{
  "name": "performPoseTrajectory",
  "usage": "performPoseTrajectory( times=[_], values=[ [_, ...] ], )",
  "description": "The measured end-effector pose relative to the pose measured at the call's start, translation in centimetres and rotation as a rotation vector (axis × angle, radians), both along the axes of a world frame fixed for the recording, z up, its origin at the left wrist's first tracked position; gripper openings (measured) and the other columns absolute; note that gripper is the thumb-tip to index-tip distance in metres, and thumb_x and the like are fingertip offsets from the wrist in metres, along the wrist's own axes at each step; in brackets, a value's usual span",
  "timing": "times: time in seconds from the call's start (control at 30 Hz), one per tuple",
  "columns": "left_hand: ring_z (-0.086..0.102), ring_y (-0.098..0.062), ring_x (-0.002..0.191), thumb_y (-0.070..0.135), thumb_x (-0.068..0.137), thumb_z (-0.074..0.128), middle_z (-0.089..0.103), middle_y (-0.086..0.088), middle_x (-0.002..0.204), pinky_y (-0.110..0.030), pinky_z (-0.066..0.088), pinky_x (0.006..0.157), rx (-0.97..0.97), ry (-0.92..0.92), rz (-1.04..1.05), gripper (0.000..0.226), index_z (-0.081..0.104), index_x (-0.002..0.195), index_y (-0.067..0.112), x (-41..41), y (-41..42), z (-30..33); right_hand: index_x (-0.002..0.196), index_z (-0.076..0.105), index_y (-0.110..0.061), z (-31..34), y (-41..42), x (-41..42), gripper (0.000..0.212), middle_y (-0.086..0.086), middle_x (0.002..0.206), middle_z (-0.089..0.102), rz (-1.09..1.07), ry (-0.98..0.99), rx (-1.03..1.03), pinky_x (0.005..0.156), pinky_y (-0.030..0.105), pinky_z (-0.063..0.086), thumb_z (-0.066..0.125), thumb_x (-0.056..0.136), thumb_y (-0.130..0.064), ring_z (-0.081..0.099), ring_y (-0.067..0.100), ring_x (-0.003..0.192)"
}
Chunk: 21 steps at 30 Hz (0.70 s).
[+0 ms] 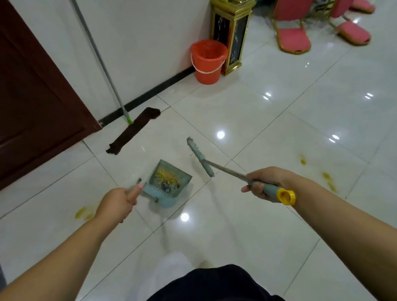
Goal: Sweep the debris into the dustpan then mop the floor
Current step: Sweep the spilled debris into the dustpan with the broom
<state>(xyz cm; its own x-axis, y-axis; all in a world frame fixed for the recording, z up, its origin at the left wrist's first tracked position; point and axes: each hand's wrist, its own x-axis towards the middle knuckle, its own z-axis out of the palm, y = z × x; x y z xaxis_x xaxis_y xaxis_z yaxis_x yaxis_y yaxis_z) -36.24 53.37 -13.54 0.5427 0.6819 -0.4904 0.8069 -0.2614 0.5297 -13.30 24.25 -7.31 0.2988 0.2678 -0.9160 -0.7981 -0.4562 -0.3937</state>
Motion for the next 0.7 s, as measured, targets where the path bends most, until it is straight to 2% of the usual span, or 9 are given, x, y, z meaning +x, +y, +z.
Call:
performPoseTrajectory(
  times=[0.3, 0.6, 0.7],
  values=[
    [0.050, -0.020, 0.042, 0.069, 0.082, 0.042, 0.053, -0.002, 0.044, -0.021, 0.039, 0.042, 0.046, -0.038, -0.008, 0.065, 0.060, 0.065, 0.009, 16.8, 4.4, 0.2, 0.110, 0.047, 0.003, 1.0, 3.9, 13.5, 0.020, 0.008, 0.037, 0.050, -0.059, 0.022, 0.034, 0.029, 0.012, 0.036, 0.045, 0.100, -0.013, 0.037, 0.008, 0.025],
    [0.053, -0.024, 0.050, 0.068, 0.084, 0.039, 0.057, -0.008, 0.054, -0.026, 0.041, 0.046, 0.042, -0.098, -0.067, 0.065, 0.060, 0.066, 0.010, 35.7, 12.3, 0.6, 0.115, 0.047, 0.008, 2.2, 11.2, 30.4, 0.026, 0.008, 0.040, 0.053, -0.090, -0.067, 0.015, 0.031, 0.014, 0.037, 0.045, 0.097, -0.011, 0.038, 0.008, 0.028],
    [0.052, -0.023, 0.049, 0.066, 0.086, 0.039, 0.056, -0.007, 0.053, -0.027, 0.041, 0.046, 0.061, -0.113, -0.095, 0.063, 0.060, 0.065, 0.010, 41.9, 14.8, 1.7, 0.114, 0.047, 0.005, 2.8, 12.8, 35.7, 0.024, 0.015, 0.056, 0.061, -0.155, -0.113, 0.048, 0.032, 0.015, 0.038, 0.047, 0.096, -0.010, 0.039, 0.009, 0.030]
  ],
)
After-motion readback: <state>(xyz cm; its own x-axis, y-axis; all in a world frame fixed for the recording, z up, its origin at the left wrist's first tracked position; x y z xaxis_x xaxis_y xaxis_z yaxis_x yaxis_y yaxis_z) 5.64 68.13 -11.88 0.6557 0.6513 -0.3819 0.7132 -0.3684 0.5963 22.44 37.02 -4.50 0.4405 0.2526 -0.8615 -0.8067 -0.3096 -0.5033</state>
